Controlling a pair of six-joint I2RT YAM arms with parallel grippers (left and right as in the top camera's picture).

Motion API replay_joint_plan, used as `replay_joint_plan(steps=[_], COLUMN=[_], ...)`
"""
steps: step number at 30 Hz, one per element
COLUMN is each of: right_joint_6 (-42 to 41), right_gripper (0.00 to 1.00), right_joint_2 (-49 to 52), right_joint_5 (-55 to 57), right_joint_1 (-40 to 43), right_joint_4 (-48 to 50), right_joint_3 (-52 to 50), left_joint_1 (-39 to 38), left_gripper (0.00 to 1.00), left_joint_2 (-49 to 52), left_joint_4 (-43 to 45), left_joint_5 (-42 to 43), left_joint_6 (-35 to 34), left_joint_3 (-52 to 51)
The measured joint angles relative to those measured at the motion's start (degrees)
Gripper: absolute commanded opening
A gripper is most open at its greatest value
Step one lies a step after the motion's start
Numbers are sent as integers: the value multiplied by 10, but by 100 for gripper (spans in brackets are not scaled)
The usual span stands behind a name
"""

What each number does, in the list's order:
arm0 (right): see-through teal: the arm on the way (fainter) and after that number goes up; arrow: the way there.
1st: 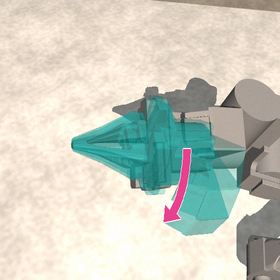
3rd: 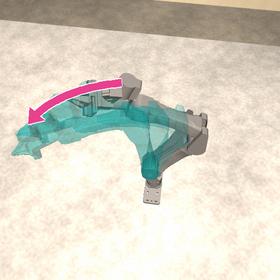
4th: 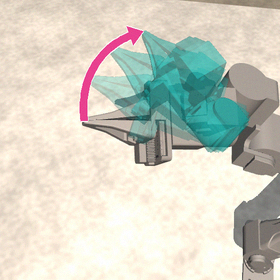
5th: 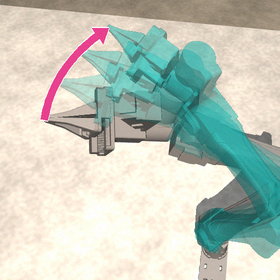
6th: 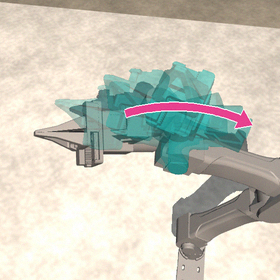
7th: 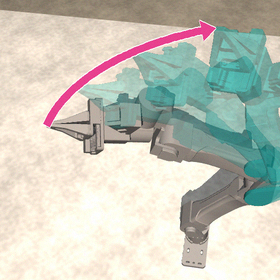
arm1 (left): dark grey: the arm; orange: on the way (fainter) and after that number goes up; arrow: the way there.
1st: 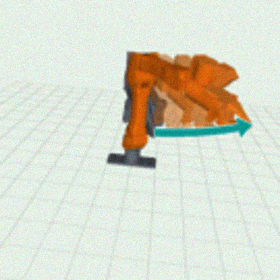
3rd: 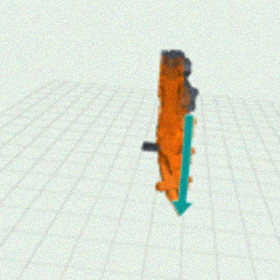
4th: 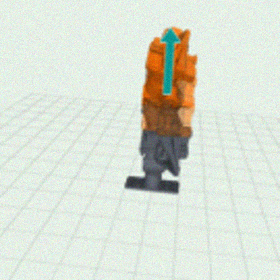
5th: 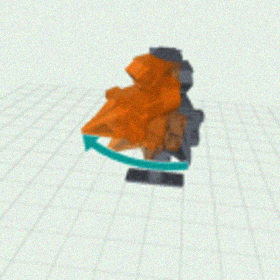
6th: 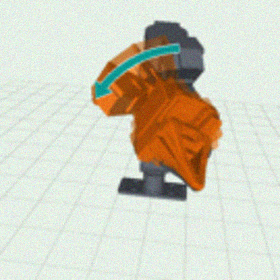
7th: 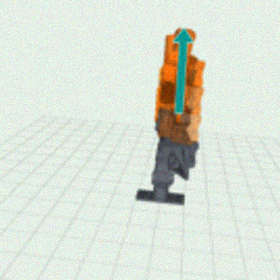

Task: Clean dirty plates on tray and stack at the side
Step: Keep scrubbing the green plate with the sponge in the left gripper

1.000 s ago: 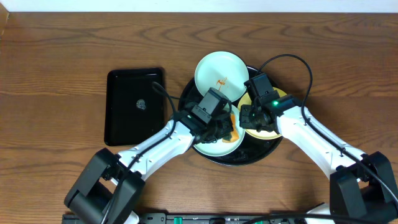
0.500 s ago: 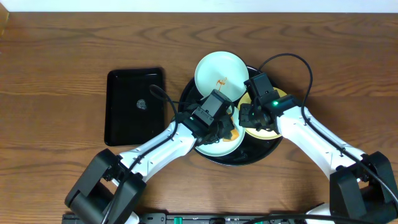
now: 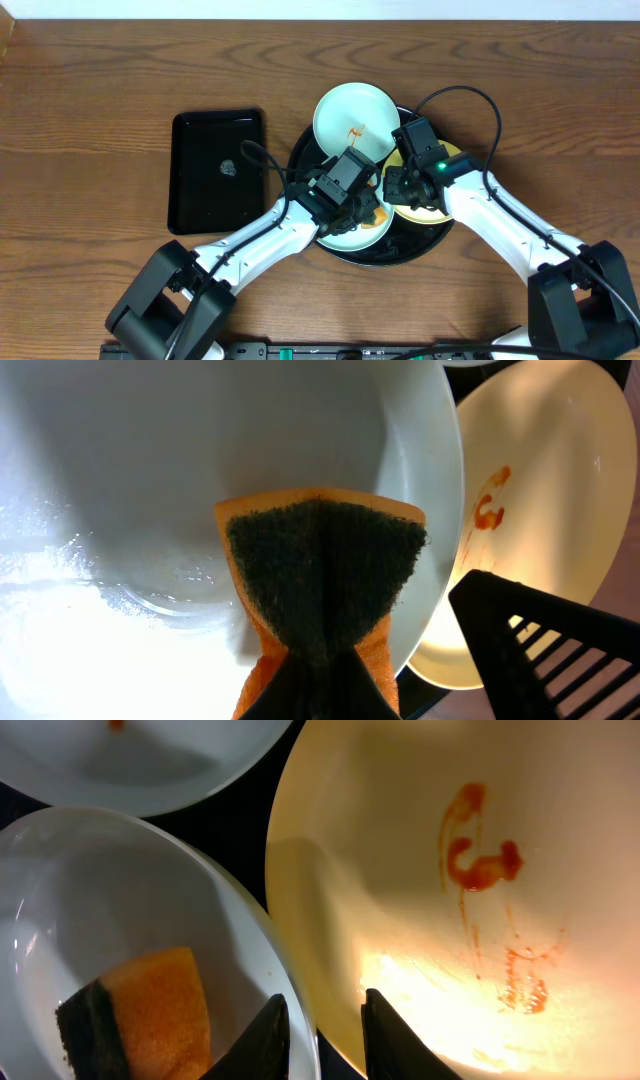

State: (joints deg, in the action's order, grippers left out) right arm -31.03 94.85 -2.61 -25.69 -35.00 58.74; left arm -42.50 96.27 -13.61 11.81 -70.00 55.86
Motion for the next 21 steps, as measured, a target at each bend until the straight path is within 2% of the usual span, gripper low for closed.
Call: replay_joint_plan(steps=[14,21], right_joint_6=[0,-1], right_gripper=[18,6], right_joint_2=[19,24], right_joint_5=[-6,-6], right_joint_1=[-12,-12], right_joint_4=[6,18], right_joint_3=[0,0], left_joint_1=[-17,-43], left_gripper=[8,8], left_joint_2=[0,0], left_joint_4=[0,0], left_joint_5=[-40,-75], left_joint_6=[-67,-70], left_joint_3=[0,0])
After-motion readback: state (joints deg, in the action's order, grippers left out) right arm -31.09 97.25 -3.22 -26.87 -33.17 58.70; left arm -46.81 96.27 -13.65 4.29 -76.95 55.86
